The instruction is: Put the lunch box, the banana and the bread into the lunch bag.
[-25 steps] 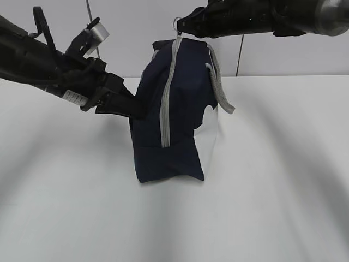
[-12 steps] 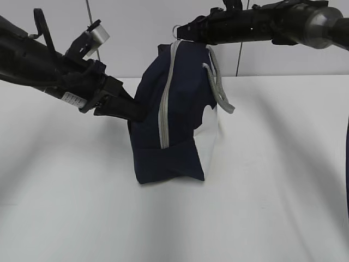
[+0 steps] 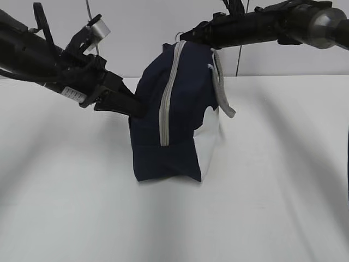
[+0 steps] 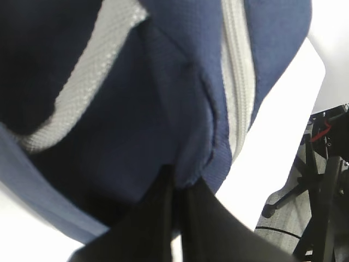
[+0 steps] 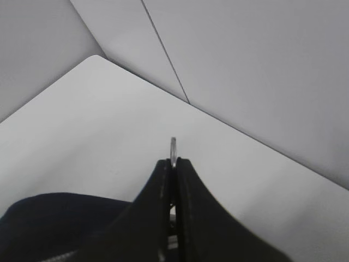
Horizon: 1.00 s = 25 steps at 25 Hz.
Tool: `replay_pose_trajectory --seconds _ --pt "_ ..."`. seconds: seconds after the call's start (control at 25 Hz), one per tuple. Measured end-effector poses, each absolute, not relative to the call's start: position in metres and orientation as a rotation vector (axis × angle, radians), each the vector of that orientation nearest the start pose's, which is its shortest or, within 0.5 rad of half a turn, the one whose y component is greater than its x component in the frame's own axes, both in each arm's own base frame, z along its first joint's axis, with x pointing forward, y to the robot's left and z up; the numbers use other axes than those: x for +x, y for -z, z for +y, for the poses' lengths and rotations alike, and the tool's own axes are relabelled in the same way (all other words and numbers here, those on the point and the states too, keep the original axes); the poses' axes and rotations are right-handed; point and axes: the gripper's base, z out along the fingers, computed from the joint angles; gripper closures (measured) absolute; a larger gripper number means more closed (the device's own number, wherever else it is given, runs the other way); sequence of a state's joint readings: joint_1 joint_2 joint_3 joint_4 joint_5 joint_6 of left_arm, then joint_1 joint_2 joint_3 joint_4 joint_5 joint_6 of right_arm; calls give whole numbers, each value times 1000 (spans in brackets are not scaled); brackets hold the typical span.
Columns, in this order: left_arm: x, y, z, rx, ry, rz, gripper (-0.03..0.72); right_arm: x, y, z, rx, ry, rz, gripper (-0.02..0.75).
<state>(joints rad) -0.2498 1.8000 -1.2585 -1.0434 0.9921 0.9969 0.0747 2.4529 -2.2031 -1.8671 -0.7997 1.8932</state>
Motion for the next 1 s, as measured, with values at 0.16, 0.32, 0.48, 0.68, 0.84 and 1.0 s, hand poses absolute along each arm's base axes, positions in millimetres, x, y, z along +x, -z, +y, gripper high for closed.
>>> replay_pose_trajectory --seconds 0.16,0.32,0.48,0.68,0.84,1.0 --pt "345 -253 -147 769 1077 2371 664 544 -233 103 -662 -786 1856 754" --pt "353 -265 -129 695 1119 2393 568 541 -239 104 -664 -813 1857 754" --pt "356 -278 -110 688 1175 2390 368 539 -243 104 -668 -825 1854 754" --pt "366 -297 -98 580 1196 2334 279 539 -244 105 -659 -834 1859 754" --pt "384 -321 -100 416 1141 2193 273 540 -244 100 -630 -842 1871 754" --pt "405 -325 -113 342 1108 2123 270 542 -244 94 -592 -831 1878 754"
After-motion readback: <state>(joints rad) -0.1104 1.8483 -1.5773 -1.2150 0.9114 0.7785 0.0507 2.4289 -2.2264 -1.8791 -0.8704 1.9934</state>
